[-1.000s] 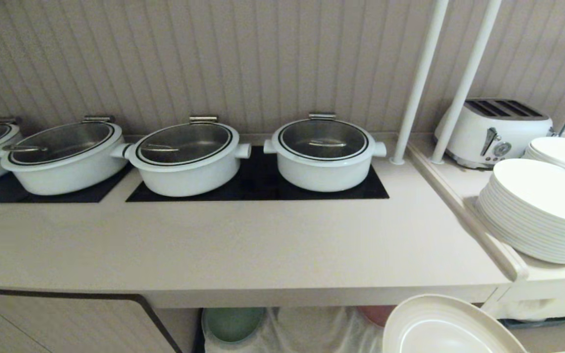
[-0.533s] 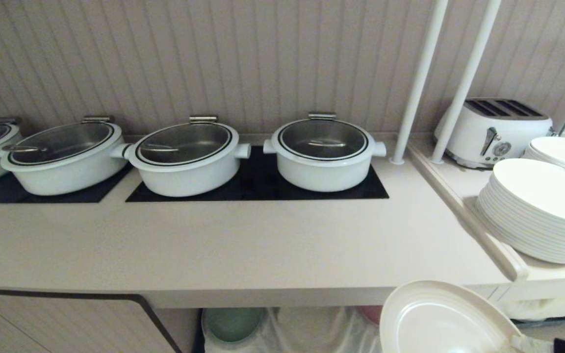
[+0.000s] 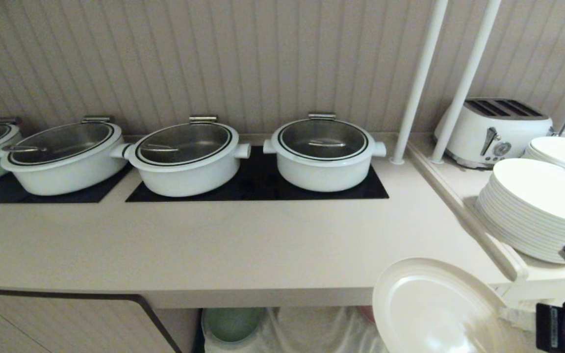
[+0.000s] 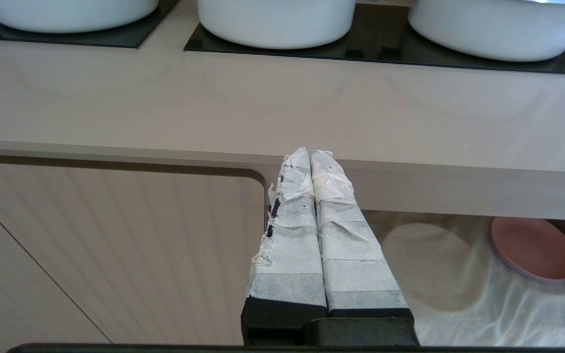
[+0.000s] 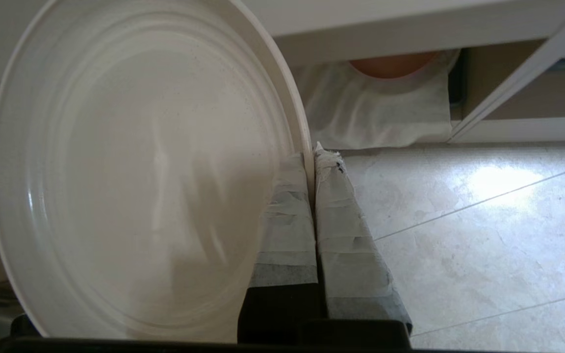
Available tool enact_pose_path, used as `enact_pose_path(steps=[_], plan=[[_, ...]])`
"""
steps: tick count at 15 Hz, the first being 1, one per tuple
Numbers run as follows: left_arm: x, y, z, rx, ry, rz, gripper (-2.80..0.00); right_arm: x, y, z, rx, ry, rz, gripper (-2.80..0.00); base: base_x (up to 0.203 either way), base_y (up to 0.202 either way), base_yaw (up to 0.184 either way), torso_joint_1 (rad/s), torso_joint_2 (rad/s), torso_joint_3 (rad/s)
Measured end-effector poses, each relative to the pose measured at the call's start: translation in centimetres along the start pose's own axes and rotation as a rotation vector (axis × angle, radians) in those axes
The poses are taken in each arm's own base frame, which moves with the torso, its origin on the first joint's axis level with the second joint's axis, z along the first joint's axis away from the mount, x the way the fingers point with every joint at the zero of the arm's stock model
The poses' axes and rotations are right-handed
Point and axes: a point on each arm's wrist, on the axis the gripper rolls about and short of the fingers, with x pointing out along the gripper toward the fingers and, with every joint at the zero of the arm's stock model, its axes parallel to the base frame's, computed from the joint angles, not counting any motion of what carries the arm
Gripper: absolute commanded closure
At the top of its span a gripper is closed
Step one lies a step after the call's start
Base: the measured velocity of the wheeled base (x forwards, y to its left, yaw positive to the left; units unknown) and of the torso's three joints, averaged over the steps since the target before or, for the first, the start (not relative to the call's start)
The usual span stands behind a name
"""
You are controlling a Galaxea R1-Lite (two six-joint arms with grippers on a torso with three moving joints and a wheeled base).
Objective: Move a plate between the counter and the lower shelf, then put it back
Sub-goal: Put the plate
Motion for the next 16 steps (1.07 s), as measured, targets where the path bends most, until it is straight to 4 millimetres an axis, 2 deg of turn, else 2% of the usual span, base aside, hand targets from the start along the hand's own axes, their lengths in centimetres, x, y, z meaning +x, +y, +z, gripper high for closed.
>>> enact_pose_path(steps=[4,8,16], plan=[[0.0,0.0,0.0,0.0,0.001,0.0,0.0,1.6,0.2,2.0,0.001,0.02,-0.007,0.0,0.0,0.0,0.0,0.0,0.0,0.0],[0.0,0.0,0.0,0.0,0.0,-0.001,0.0,4.3,0.4,4.7,0.003,0.048,-0.016,0.0,0.0,0.0,0.0,0.0,0.0,0.0],[0.0,0.0,0.0,0.0,0.0,0.0,0.0,12.5,-0.1,8.8,0.001,0.058,-0.012,0.0,0.0,0.0,0.0,0.0,0.0,0.0]])
